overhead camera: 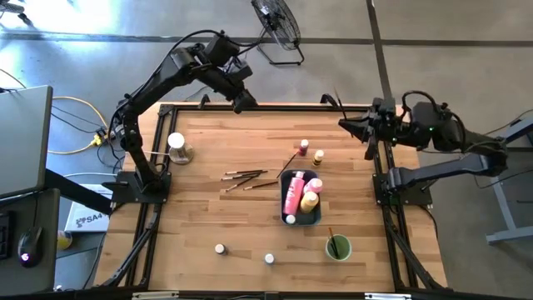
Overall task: Pick & Place Paint Supplies
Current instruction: Put the black and gold paint brush into the green cup
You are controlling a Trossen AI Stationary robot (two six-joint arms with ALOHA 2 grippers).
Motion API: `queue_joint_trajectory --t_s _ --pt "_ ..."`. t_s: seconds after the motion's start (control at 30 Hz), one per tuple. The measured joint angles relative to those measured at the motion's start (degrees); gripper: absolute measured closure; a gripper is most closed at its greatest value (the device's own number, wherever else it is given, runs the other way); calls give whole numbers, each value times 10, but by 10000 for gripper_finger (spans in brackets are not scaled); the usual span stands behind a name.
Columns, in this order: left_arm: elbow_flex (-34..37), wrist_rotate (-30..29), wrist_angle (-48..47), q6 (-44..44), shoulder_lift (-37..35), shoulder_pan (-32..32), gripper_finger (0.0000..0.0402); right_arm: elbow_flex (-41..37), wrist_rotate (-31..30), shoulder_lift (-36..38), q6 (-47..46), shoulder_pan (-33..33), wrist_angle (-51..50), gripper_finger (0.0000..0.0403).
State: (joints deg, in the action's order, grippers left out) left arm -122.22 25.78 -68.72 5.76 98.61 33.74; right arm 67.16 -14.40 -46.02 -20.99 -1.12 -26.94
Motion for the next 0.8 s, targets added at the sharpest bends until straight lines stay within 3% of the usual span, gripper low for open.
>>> queue_joint_trajectory --t_s 0.2,0.33,0.63,0.8 --pt "0 0 85 -18 12 -16 270 0 -79 -10 -13 81 -2 399" --pt "0 12 198 -25 26 -48 271 0 -141 -20 -17 139 -3 399" --pt "1 114 446 -40 43 -112 271 0 -275 -41 -15 228 15 399" --pt "0 145 543 -56 42 -138 271 0 -290 -52 21 253 77 399"
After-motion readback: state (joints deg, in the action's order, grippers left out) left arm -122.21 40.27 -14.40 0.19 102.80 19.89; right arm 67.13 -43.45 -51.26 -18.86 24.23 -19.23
